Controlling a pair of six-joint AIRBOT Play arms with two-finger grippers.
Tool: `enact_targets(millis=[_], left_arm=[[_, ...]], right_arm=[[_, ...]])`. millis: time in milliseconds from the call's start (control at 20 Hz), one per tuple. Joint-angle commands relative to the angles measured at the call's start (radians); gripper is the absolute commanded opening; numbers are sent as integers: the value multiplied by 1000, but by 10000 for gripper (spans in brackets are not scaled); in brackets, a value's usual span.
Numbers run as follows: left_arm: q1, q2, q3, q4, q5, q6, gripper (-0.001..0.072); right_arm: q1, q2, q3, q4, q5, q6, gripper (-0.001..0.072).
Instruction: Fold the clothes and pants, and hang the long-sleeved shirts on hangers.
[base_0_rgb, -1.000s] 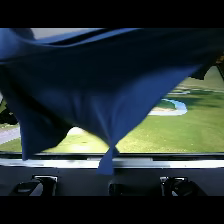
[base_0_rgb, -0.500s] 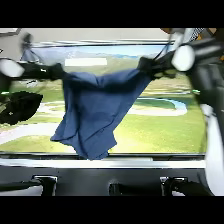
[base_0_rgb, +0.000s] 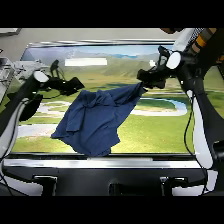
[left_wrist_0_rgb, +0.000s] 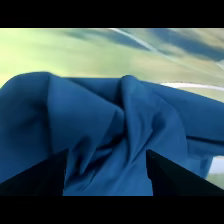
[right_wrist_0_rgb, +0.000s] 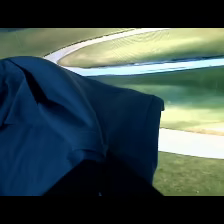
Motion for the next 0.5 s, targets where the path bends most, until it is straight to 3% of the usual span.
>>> enact_targets(millis=[0, 100, 250, 450], left_arm=[[105, 112, -32, 23, -257, 27, 559], [148, 238, -169, 53, -341, 3, 559], [160, 495, -549, 41, -330, -68, 559], [138, 775, -1027, -153, -254, -90, 558]], right_arm=[[-63, -10, 1, 118, 113, -117, 28], [-61, -10, 1, 121, 170, -157, 28], [-61, -10, 1, 150, 209, -180, 28], [-61, -10, 1, 173, 221, -179, 29]])
